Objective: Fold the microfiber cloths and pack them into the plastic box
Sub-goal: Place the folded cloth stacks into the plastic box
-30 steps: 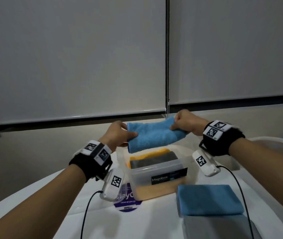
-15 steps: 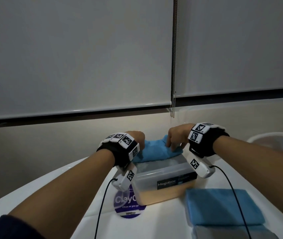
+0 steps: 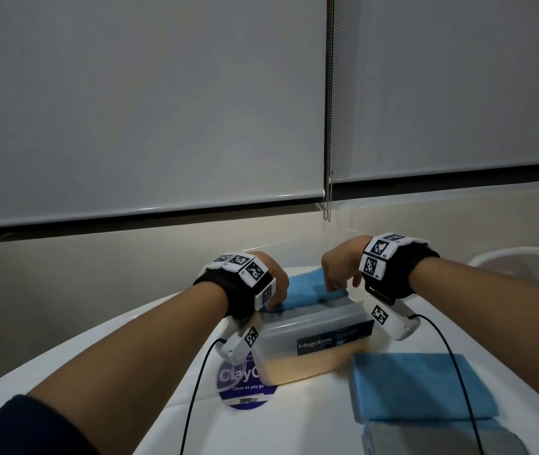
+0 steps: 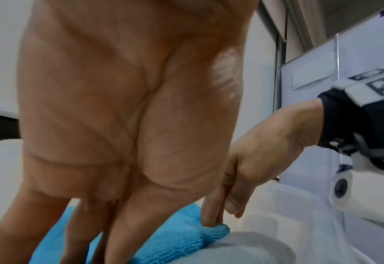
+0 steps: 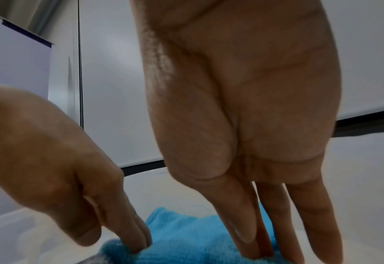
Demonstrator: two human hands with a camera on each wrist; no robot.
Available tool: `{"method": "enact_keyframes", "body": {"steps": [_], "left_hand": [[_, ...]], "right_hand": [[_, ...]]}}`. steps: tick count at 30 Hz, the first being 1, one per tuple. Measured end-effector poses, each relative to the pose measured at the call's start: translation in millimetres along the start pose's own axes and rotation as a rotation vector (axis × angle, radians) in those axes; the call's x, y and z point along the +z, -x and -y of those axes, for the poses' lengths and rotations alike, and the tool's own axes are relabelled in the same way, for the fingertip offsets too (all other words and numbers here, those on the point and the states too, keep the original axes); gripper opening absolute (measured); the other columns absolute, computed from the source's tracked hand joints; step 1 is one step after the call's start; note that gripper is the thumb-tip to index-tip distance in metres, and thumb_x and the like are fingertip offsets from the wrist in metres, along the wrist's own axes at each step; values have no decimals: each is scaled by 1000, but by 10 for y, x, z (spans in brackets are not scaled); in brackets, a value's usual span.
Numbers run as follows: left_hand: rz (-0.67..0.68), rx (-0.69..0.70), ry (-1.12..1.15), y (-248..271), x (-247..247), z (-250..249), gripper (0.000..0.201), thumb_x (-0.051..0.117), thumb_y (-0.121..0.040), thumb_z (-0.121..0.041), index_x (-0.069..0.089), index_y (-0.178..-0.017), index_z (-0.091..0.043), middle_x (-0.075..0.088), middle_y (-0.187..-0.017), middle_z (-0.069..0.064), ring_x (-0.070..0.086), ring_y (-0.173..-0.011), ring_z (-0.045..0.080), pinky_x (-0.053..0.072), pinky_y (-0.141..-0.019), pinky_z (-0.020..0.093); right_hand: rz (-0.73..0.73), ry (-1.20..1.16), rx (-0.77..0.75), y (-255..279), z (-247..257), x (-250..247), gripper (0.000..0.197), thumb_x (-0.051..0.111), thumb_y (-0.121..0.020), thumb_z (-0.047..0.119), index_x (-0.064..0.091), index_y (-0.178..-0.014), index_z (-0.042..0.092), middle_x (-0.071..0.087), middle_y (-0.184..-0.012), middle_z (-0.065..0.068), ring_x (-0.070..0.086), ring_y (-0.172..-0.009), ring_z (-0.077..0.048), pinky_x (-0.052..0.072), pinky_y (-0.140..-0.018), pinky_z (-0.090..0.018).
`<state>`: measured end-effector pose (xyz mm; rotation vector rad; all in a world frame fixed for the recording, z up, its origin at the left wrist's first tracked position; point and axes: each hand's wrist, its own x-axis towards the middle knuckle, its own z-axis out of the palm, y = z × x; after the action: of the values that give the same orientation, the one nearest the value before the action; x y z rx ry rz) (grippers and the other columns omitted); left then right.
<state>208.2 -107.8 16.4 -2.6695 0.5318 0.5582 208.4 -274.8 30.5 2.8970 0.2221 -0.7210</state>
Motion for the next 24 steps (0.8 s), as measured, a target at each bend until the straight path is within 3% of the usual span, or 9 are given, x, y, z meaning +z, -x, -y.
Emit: {"method": "enact_keyframes", "body": {"steps": [2,4,7,8,11,15,19,22,24], "left_hand": [[3,18,64,41,10,5,10,56,-95,-23,61,-90,-16,60,-90,0,58,-77,21,43,-58,16],[-6,32,109,84,-27,63,9,59,-93,-22,61,-96,-14,60,-102,1,61,-84,20,47,-63,16],[-32,20,246,233,-171,109,19,68,-85,-35,67,-102,-27,68,-101,-1,68,-77,13,58,-69,25],[-48,30,282,288,-243,93,26,67,-88,-37,67,-112,-27,69,-100,-1,69,-80,13,60,-75,28],[-119,67,419,490,-465,-25,39,64,-93,-30,64,-128,-13,72,-106,4,71,-97,17,61,-86,40],[-247,140,570,799,-678,-313,26,61,-97,-23,69,-116,-6,74,-101,7,72,-95,17,62,-81,35],[-422,230,611,1064,-758,-777,20,64,-94,-27,74,-94,-10,77,-83,7,68,-68,14,57,-61,22],[-424,273,660,1136,-590,-1131,18,64,-93,-19,75,-88,-6,76,-74,6,68,-59,12,53,-52,19],[-376,285,680,1107,-365,-1361,15,64,-92,-14,74,-88,-4,76,-73,6,73,-63,14,59,-57,23]], "right_hand": [[6,60,8,13,10,57,32,59,-90,11,69,-119,7,68,-124,-12,65,-95,-25,55,-96,-42],[-1,51,15,79,1,23,33,58,-91,11,68,-122,6,66,-126,-13,61,-92,-24,55,-93,-37],[-47,-100,-11,211,-74,-118,33,63,-91,17,68,-122,8,67,-124,-11,65,-110,-26,55,-96,-37],[-61,-172,-25,269,-108,-165,33,64,-91,20,68,-122,10,68,-122,-10,65,-112,-26,55,-97,-40],[-106,-312,-75,496,-185,-266,31,66,-93,24,69,-122,13,70,-115,-7,67,-107,-23,57,-94,-40],[-202,-501,-181,990,-278,-309,19,66,-94,16,73,-110,9,74,-102,-7,70,-95,-19,60,-85,-33],[-232,-682,-251,1535,-512,-102,14,64,-95,12,74,-97,3,74,-84,-11,69,-75,-19,59,-75,-32],[-200,-711,-213,1764,-749,252,15,66,-93,14,75,-93,2,72,-79,-13,66,-68,-20,57,-70,-32],[-178,-723,-151,1801,-894,576,15,68,-91,13,75,-91,-1,72,-78,-15,64,-67,-21,56,-67,-31]]}}
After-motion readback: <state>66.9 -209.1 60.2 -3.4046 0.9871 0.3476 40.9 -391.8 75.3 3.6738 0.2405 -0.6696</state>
